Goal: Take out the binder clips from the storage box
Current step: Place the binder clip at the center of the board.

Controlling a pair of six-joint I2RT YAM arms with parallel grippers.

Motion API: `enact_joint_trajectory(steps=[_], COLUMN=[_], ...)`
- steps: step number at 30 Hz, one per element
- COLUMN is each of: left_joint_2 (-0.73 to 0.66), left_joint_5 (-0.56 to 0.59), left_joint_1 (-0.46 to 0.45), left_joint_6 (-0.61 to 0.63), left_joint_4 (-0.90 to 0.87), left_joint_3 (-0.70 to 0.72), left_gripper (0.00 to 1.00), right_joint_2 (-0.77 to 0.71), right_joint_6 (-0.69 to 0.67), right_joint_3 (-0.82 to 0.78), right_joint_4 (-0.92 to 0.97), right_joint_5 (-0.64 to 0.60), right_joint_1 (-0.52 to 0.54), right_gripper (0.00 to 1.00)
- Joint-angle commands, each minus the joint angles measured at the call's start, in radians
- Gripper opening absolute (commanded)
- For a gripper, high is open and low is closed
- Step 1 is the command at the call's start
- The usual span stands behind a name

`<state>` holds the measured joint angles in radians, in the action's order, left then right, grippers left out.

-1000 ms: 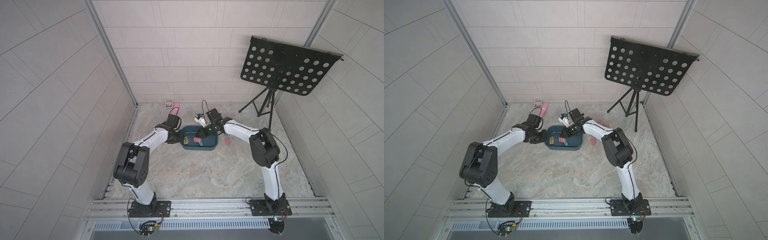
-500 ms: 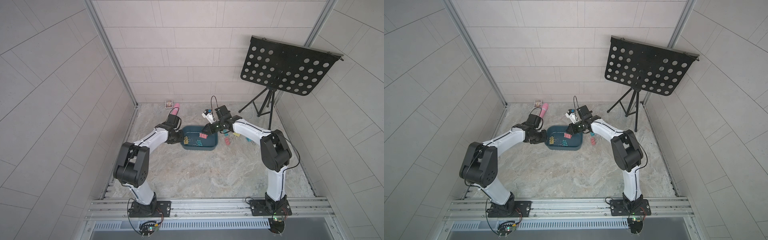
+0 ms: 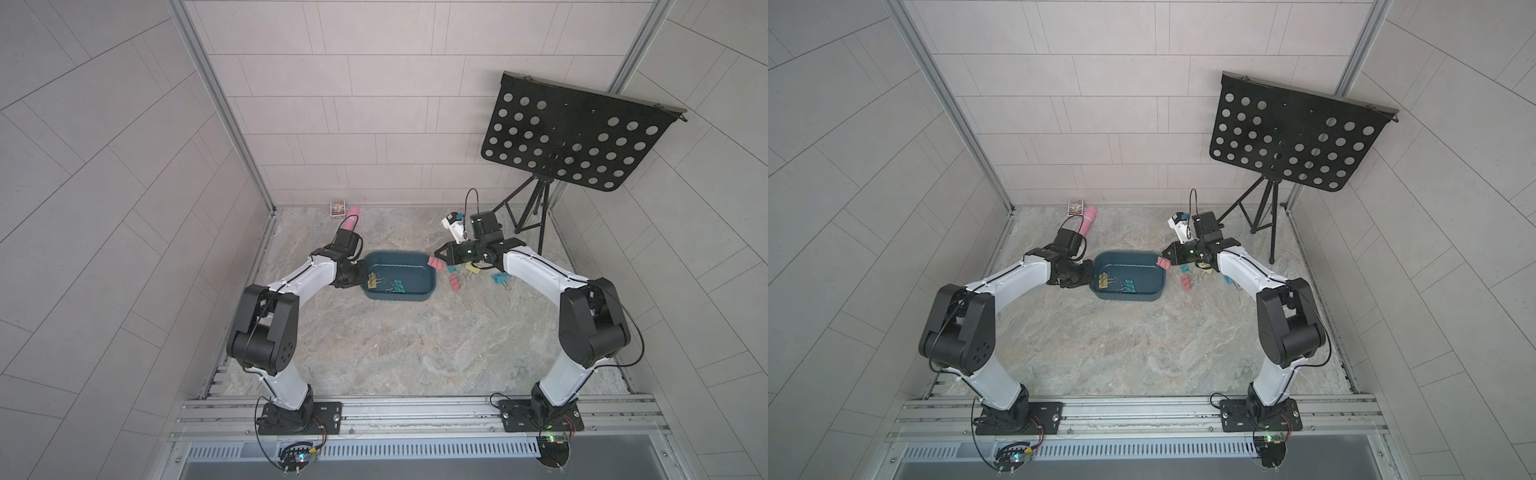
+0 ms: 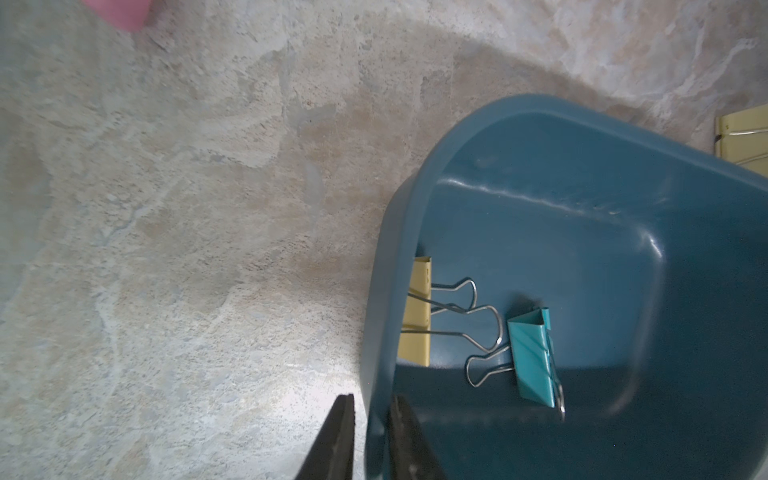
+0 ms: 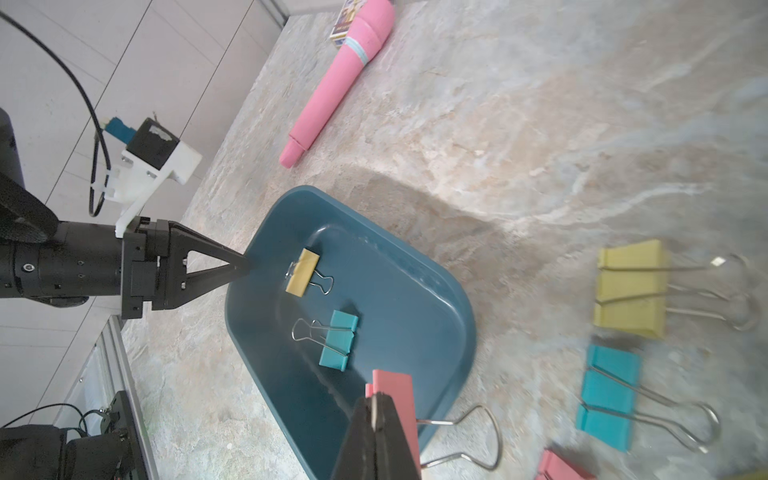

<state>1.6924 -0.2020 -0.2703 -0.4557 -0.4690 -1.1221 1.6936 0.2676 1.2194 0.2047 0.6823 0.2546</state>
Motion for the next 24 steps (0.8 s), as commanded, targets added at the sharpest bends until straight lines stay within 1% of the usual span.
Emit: enact_joint_trajectory(steps=[1, 6, 11, 24], left_joint_2=[-0.017, -0.013, -0.007, -0.009], left_joint_5=[0.013, 0.011, 0.007, 0.007], left_joint_1=[0.006, 0.006, 0.006, 0.006], left_joint_6=[0.003, 0.003, 0.003, 0.005], left_joint_4=[-0.015, -0.016, -0.017, -0.02], left_joint_3=[0.005, 0.006, 0.001, -0.001], left_gripper=[0.24, 0.24, 0.24, 0.24], right_joint_2=[-0.067, -0.131, -0.161, -0.141], right_joint_6=[0.018, 0.021, 0.018, 0.006], right_joint_3=[-0.059, -0.158, -0.239, -0.368], right_joint_4=[-0.04, -0.061, -0.074, -0.137], right_joint_5=[0.014, 0.047, 0.08, 0.104], right_joint_1=[-0.053, -0.148, -0.216, -0.3], right_gripper=[0.0, 0.0, 0.0, 0.0])
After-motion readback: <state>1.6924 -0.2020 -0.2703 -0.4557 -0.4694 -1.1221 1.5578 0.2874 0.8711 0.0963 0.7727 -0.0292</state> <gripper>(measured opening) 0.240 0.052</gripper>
